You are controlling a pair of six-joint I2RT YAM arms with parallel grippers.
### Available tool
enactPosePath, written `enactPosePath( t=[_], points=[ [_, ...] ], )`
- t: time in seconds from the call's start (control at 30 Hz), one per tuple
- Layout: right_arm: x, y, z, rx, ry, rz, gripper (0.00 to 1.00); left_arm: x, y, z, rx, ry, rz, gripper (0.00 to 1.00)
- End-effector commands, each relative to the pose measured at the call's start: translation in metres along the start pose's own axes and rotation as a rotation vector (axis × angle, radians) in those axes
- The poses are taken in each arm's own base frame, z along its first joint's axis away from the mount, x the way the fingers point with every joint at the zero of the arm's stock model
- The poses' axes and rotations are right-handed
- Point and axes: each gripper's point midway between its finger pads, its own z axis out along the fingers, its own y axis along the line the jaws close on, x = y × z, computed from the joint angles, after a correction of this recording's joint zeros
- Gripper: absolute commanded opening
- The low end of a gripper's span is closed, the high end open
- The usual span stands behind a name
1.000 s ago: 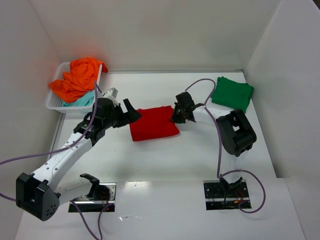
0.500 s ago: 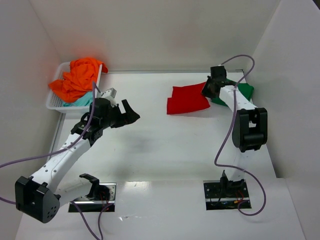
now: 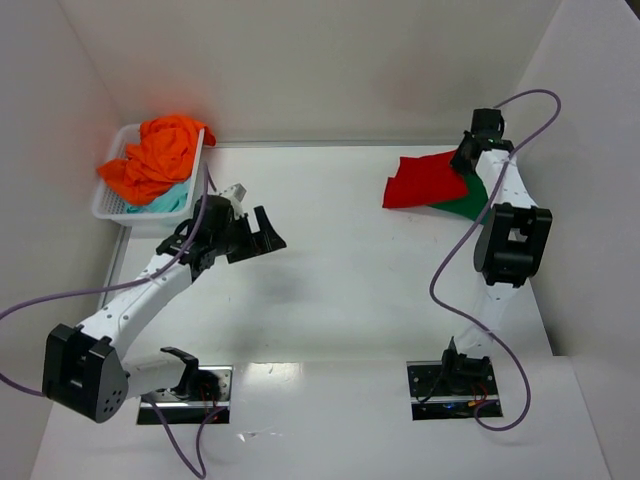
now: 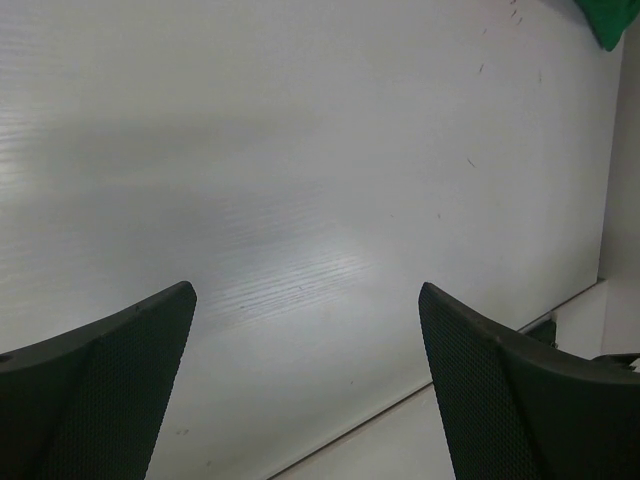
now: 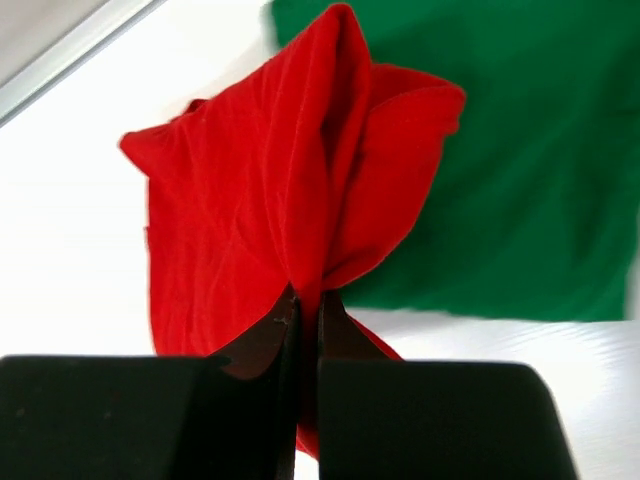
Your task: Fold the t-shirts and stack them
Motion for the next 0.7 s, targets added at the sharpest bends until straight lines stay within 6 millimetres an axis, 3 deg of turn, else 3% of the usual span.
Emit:
enactPosePath(
  t=[0.0,0.17,0.3,0.57,0.67],
  points=[
    [-0.037,-0.014,-0.009,0.056,-0.071,-0.044,0.0,-0.008,-0.01,0.001,0.03,0.009,0.011,1.0],
    [-0.064,-0.03,-0.009,0.101,-0.12,-0.018,0.0,-0.006,-0.008,0.017,0.025,0.054,0.0,1.0],
    [-0.088,-0.055,-0.008,0.164,-0.158,0.006,0.0,-0.01,-0.008,0.027,0.018,0.064,-0.004,1.0],
    [-0.096,-0.093,-0.004,0.241,-0.171,0.054,0.0,-0.016,-0.004,0.039,-0.002,0.079,-0.026,1.0],
    [-0.094,-0.093,-0.008,0.241,-0.173,0.054,0.0,-0.014,-0.003,0.044,-0.001,0.092,-0.029,1.0]
  ],
)
